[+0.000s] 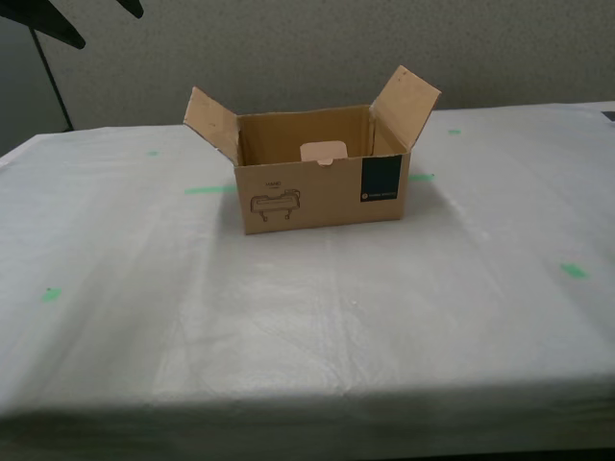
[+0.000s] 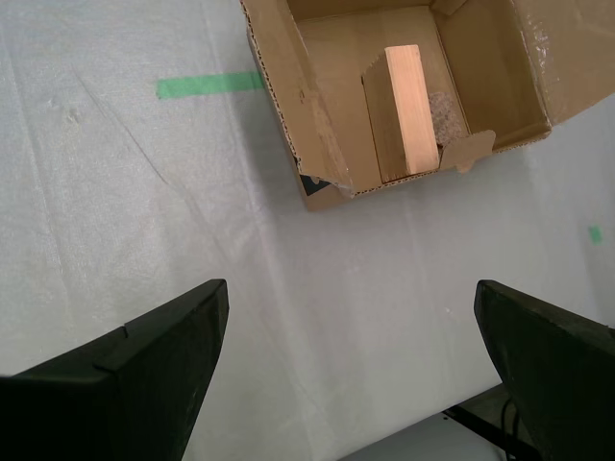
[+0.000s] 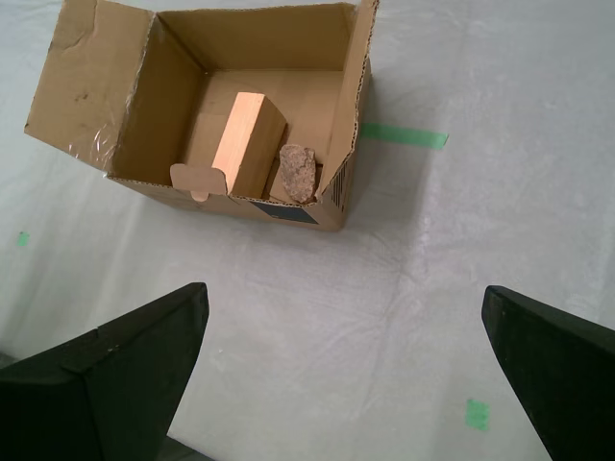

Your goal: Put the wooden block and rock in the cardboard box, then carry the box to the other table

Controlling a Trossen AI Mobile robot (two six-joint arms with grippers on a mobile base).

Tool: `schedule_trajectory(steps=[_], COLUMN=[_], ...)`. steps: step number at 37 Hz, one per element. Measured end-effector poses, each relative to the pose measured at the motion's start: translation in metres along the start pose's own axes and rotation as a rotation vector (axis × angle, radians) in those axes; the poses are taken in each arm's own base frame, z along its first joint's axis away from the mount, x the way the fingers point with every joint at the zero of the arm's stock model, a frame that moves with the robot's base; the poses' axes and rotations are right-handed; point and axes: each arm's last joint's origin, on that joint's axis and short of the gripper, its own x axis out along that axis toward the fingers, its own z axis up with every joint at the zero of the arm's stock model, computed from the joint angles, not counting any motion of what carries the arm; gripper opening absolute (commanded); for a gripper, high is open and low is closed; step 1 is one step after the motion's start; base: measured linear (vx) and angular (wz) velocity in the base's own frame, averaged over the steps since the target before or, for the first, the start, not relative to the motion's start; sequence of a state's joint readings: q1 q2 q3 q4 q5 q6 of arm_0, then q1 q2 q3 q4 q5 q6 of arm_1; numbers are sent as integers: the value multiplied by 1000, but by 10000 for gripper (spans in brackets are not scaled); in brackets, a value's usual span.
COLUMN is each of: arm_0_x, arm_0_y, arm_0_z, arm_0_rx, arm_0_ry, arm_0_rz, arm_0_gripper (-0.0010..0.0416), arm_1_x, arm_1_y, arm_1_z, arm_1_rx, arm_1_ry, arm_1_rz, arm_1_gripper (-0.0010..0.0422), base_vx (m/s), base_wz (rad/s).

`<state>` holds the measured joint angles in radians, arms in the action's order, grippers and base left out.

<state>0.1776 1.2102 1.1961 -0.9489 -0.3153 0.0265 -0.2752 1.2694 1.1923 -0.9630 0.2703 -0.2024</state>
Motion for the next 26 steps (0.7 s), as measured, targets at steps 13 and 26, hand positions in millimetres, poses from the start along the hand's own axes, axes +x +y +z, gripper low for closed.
schedule_trajectory(steps=[13,26], arm_0_x=[0,0], arm_0_y=[0,0], arm_0_z=[0,0], arm_0_rx=[1,0], arm_0_ry=[0,0], arm_0_rz=[0,0], arm_0_gripper=[399,399], arm_1_x=[0,0], arm_1_y=[0,0], arm_1_z=[0,0], arm_1_rx=[0,0], arm_1_ry=[0,0], arm_1_rz=[0,0], arm_1_gripper=[350,350], base_vx=[0,0], base_wz=[0,0])
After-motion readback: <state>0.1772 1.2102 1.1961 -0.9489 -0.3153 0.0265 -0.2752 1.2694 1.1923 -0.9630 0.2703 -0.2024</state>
